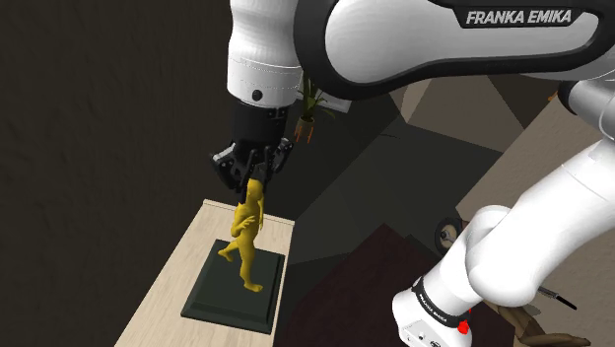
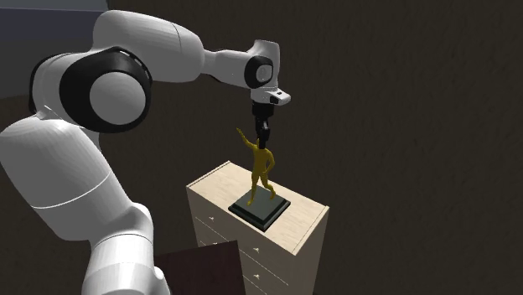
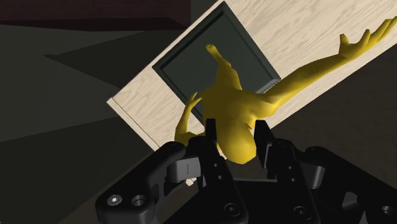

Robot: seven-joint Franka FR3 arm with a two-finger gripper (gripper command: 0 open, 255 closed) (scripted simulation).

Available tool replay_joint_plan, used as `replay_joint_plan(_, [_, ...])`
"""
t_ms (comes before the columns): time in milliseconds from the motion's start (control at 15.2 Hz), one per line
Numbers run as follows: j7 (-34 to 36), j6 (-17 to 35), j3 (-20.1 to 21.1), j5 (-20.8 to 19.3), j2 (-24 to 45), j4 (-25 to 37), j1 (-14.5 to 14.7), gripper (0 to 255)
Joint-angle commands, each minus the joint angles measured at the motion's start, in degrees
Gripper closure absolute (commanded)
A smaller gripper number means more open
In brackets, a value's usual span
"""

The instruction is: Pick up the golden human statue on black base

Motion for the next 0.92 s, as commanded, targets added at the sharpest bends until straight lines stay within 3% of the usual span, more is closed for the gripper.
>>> replay_joint_plan(0, [0.0,0.02,-0.01,-0.01,-0.01,0.01,0.0,255])
replay_joint_plan(330, [-0.02,0.01,-0.01,0.02,-0.05,0.0,0.0,255])
replay_joint_plan(858, [0.19,-6.14,-0.24,-0.08,-0.15,6.07,-0.16,255])
